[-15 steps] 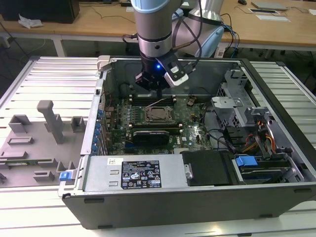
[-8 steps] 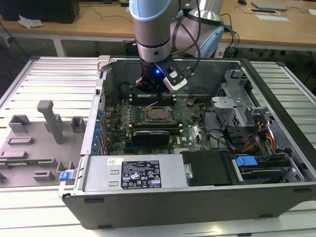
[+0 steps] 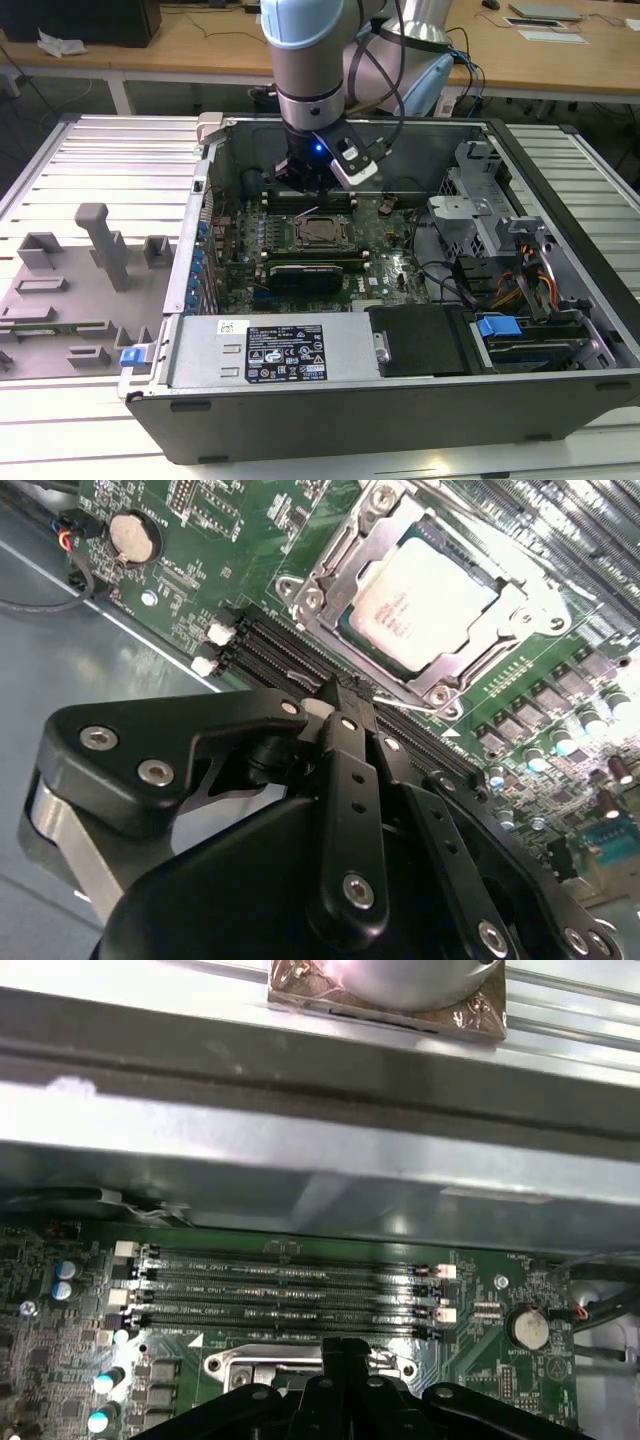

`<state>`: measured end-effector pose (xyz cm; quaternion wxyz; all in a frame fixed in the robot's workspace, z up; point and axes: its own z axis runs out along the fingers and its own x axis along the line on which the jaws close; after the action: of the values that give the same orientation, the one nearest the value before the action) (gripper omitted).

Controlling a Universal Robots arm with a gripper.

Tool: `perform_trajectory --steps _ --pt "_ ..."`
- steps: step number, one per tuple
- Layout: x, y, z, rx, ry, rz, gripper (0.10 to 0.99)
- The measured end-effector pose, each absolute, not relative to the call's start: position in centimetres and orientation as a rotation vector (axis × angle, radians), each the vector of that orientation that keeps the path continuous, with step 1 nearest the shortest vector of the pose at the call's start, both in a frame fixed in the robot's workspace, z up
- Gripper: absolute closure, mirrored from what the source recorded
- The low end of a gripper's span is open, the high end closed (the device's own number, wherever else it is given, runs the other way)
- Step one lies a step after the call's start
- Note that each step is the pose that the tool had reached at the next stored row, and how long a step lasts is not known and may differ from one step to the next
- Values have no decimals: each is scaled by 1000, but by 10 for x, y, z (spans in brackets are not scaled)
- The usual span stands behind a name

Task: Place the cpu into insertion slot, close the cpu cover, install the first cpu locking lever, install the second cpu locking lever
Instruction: 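Install the first cpu locking lever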

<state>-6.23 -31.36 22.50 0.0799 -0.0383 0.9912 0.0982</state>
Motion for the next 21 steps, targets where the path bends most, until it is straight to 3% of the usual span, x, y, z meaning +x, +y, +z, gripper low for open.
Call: perform_trajectory --steps 21 --pt "-67 -310 218 0 2896 244 980"
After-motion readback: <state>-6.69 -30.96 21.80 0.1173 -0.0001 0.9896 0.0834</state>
